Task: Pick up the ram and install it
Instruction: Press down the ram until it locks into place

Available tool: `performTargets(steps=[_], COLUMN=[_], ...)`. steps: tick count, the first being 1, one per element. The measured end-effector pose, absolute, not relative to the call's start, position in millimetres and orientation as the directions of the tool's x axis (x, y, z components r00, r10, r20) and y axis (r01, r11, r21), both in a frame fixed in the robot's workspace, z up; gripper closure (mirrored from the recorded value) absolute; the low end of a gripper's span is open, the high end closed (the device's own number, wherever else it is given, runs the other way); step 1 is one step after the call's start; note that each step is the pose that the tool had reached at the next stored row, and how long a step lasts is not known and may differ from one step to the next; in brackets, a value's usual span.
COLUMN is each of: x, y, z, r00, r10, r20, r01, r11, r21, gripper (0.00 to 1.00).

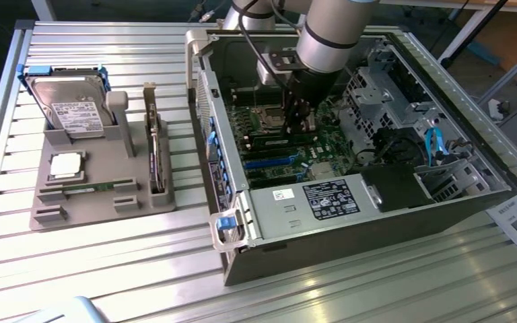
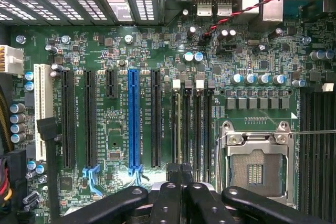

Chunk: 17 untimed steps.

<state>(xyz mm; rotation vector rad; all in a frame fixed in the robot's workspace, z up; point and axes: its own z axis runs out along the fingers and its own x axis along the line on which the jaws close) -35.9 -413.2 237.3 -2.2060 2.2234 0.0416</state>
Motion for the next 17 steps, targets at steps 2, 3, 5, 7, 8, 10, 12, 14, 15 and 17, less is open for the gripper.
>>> performTargets(steps=[2, 3, 5, 7, 8, 10, 12, 14, 15, 17], x=[-36.2, -36.3, -36.3, -36.3, -36.3, -36.3, -36.3, -36.3, -36.3, -36.3], y=[-413.3, -413.3, -413.3, -413.3, -413.2, -413.3, -413.3, -413.3, -413.3, -413.4], z=[235.1, 235.1, 235.0, 234.6, 234.1, 233.2, 233.1, 233.0, 232.9, 232.3], r00=[-0.008, -0.008, -0.008, -0.008, -0.008, -0.008, -0.008, -0.008, -0.008, -0.008], r10=[-1.000, -1.000, -1.000, -1.000, -1.000, -1.000, -1.000, -1.000, -1.000, -1.000], r20=[-0.025, -0.025, -0.025, -0.025, -0.025, -0.025, -0.025, -0.025, -0.025, -0.025], r01=[-1.000, -1.000, -1.000, -1.000, -1.000, -1.000, -1.000, -1.000, -1.000, -1.000], r11=[0.008, 0.008, 0.008, 0.008, 0.008, 0.008, 0.008, 0.008, 0.008, 0.008], r21=[0.012, 0.012, 0.012, 0.012, 0.012, 0.012, 0.012, 0.012, 0.012, 0.012], gripper=[0.90, 0.90, 0.90, 0.90, 0.90, 0.90, 0.90, 0.90, 0.90, 0.90])
